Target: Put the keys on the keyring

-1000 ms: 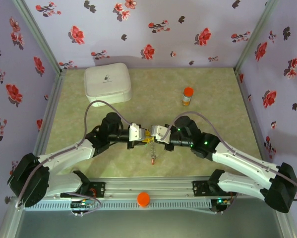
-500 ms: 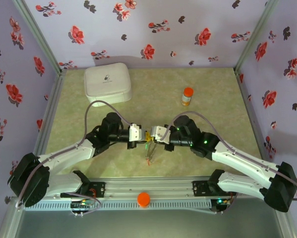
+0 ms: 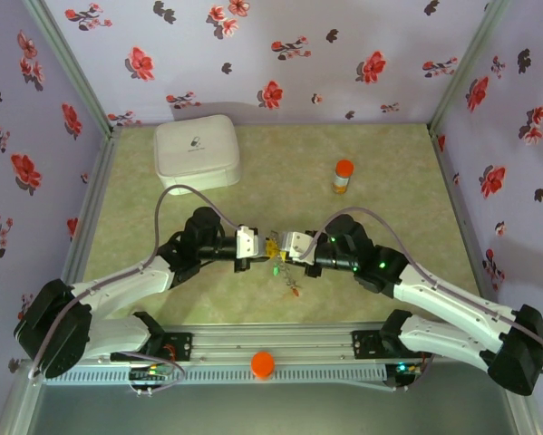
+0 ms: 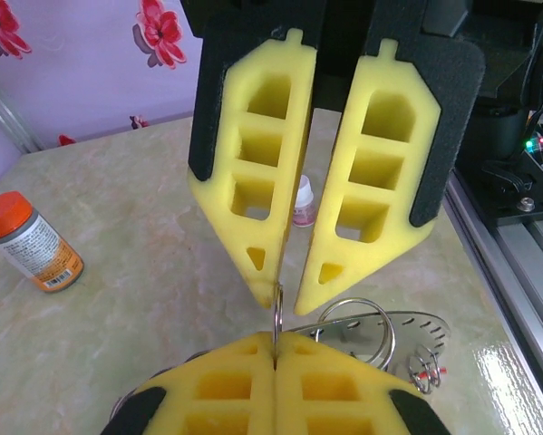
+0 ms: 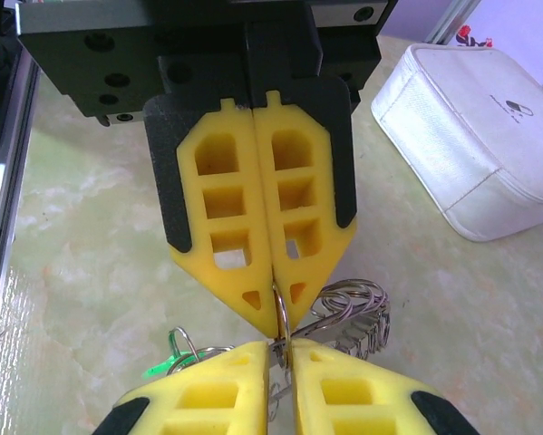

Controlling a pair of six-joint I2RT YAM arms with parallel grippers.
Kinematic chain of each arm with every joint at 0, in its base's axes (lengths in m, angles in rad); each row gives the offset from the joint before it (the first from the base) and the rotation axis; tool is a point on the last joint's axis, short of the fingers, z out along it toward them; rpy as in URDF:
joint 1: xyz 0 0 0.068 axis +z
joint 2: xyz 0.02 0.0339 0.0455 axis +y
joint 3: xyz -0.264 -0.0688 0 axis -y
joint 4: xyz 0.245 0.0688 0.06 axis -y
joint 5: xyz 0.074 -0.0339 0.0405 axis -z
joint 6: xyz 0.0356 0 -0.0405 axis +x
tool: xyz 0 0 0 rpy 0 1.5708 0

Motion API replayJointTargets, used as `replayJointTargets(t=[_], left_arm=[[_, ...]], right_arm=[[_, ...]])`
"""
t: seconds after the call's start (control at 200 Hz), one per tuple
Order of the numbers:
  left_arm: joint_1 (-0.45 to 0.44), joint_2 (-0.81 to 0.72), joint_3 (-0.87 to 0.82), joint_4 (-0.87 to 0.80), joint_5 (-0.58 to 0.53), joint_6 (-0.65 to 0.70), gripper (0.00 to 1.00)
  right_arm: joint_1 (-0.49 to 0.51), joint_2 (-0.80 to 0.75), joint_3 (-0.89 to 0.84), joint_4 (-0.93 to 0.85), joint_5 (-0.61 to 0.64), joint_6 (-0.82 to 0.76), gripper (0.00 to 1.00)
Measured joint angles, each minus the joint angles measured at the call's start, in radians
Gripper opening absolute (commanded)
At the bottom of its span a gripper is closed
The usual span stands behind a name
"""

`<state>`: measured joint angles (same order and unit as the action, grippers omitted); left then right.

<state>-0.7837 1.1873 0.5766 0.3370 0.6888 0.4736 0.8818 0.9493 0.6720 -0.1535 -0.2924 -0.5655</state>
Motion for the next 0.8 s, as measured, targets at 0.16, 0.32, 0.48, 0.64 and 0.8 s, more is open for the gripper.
replayJointTargets(t=[0.16,0.32,0.48,0.64,0.8], left_arm=[[-0.004,0.000,0.000,0.000,0.000,-0.004,0.00],[-0.004,0.007,0.000,0.000,-0.006,-0.010,0.07],[-0.004,0.011,-0.001,0.010,-0.008,-0.024,0.11],[-0.005,0.018,-0.002,0.011,-0.008,-0.028,0.02],[-0.005,0.019,-0.002,0.008,-0.011,-0.031,0.00]], right_arm=[[0.000,0.008,0.000,0.000,0.000,0.000,0.09],[-0.001,0.014,0.000,-0.001,-0.004,0.000,0.00],[-0.005,0.020,0.000,0.000,-0.023,0.001,0.00],[-0.011,0.027,0.000,0.002,-0.027,0.009,0.00],[-0.012,0.033,0.000,0.006,-0.029,0.019,0.00]])
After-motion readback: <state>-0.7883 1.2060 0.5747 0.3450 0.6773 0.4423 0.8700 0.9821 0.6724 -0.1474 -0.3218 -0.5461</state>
